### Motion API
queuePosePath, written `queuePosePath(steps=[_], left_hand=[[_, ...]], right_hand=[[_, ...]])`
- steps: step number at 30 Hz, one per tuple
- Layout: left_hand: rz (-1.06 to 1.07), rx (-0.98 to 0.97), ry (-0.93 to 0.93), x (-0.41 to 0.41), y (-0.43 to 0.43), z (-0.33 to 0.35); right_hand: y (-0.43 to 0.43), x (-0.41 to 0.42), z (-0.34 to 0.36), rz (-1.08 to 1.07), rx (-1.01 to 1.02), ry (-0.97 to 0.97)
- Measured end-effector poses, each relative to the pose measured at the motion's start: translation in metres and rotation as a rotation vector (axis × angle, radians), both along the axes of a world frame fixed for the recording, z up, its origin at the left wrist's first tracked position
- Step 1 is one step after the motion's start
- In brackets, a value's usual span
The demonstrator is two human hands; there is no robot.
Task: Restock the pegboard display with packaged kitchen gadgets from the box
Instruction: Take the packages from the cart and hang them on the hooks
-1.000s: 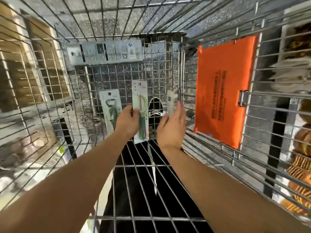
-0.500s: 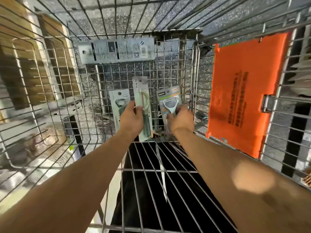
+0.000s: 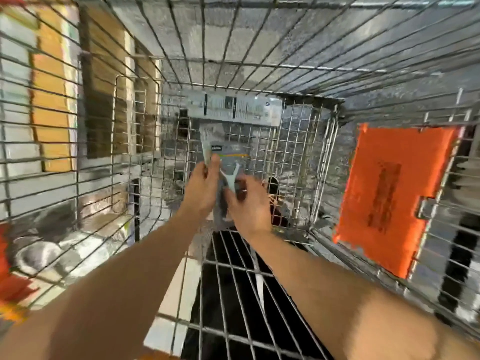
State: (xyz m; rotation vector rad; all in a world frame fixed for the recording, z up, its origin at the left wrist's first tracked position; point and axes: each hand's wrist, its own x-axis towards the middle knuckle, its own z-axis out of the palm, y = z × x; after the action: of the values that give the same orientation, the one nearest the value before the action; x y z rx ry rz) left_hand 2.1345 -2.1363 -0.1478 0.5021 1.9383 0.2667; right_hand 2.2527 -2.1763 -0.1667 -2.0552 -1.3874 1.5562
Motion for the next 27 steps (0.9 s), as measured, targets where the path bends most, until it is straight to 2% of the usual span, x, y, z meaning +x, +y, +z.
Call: queuePosePath(steps=[5,8,10,12,16,19,22,25,27], left_hand=[[0.047,0.065,0.044,-0.044,-0.015,-0.019],[0.134,0.099,0.010,-0.061,-0.021,-0.028],[0.192,0.098,-0.026,-0.067,-0.017,-0.016],[0.228,0.052,-0.012,-0.073,-0.019,-0.018],[0.213,0.039,0.033,-0.079,-0.021,-0.025],[0.182,0.021,0.039,-0.080,-0.020,-0.029],[0.131,0.038,0.020,-0.081,-0.018,-0.030],[0.164,0.039,-0.006,-0.081,-0.016,-0.029],[0.151,0.054,-0.002,-0.079,-0.014,-0.024]], right_hand=[[0.011,-0.029,0.009,0.170,0.048,0.082],[0.018,-0.031,-0.002,0.123,0.040,-0.080],[0.022,-0.027,-0.019,0.098,-0.049,-0.264],[0.025,-0.024,-0.033,0.124,-0.196,-0.361],[0.022,-0.029,-0.044,0.245,-0.384,-0.449],[0.016,-0.041,-0.051,0.249,-0.473,-0.428],[0.015,-0.045,-0.054,0.235,-0.458,-0.390],[0.015,-0.040,-0.044,0.241,-0.333,-0.431],[0.014,-0.035,-0.034,0.140,-0.257,-0.397]])
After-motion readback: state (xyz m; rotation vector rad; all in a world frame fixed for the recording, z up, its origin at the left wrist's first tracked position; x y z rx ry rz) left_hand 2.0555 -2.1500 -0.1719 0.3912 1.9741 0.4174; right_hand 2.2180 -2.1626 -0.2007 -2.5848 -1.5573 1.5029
